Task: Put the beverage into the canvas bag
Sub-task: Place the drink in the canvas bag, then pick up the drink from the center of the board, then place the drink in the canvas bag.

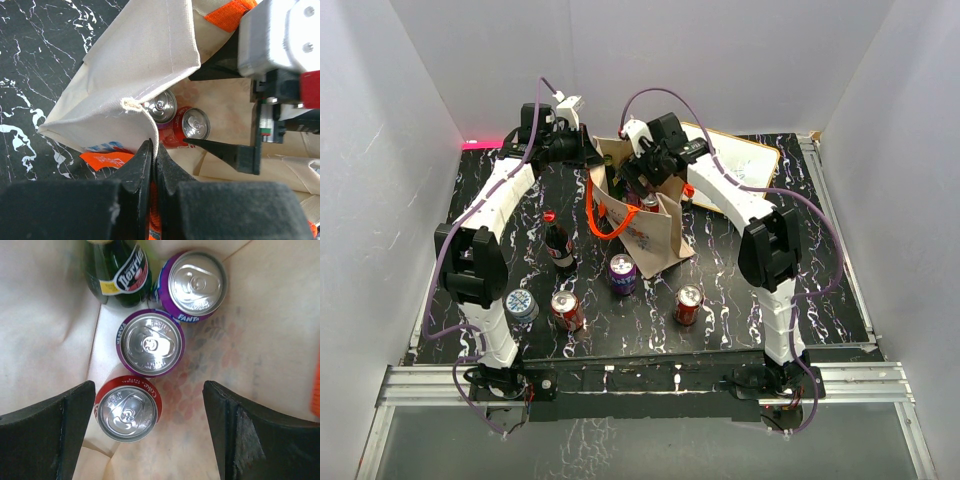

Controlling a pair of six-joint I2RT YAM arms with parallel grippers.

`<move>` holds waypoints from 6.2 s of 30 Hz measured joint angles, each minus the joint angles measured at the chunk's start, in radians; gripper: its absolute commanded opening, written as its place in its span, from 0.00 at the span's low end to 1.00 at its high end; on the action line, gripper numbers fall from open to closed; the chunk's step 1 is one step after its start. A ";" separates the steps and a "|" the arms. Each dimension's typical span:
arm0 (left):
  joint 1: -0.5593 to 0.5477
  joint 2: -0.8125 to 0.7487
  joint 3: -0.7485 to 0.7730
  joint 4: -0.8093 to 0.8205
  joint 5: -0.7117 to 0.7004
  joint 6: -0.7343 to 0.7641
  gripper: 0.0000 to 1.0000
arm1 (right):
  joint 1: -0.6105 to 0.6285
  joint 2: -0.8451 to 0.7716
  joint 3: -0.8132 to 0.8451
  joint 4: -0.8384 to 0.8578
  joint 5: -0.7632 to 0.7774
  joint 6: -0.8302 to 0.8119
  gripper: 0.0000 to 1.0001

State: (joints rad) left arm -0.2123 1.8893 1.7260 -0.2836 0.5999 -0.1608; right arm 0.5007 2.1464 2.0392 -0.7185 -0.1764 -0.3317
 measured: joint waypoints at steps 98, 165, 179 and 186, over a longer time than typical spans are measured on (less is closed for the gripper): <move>-0.002 -0.051 -0.119 0.165 -0.082 -0.148 0.00 | 0.265 -0.846 -1.117 -0.092 -0.039 -0.132 0.08; -0.167 0.069 0.380 -0.741 0.584 1.085 0.54 | -0.058 -0.280 0.025 -0.316 -0.042 0.172 0.08; -0.258 0.161 0.392 -1.023 0.526 1.330 0.33 | -0.058 -0.277 0.019 -0.324 -0.039 0.157 0.08; -0.267 0.161 0.367 -0.997 0.495 1.334 0.05 | -0.058 -0.277 -0.040 -0.318 -0.028 0.096 0.08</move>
State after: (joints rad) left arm -0.4789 2.0506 2.0926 -1.2808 1.0946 1.1732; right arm 0.4431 1.8690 1.9995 -1.0363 -0.2047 -0.2359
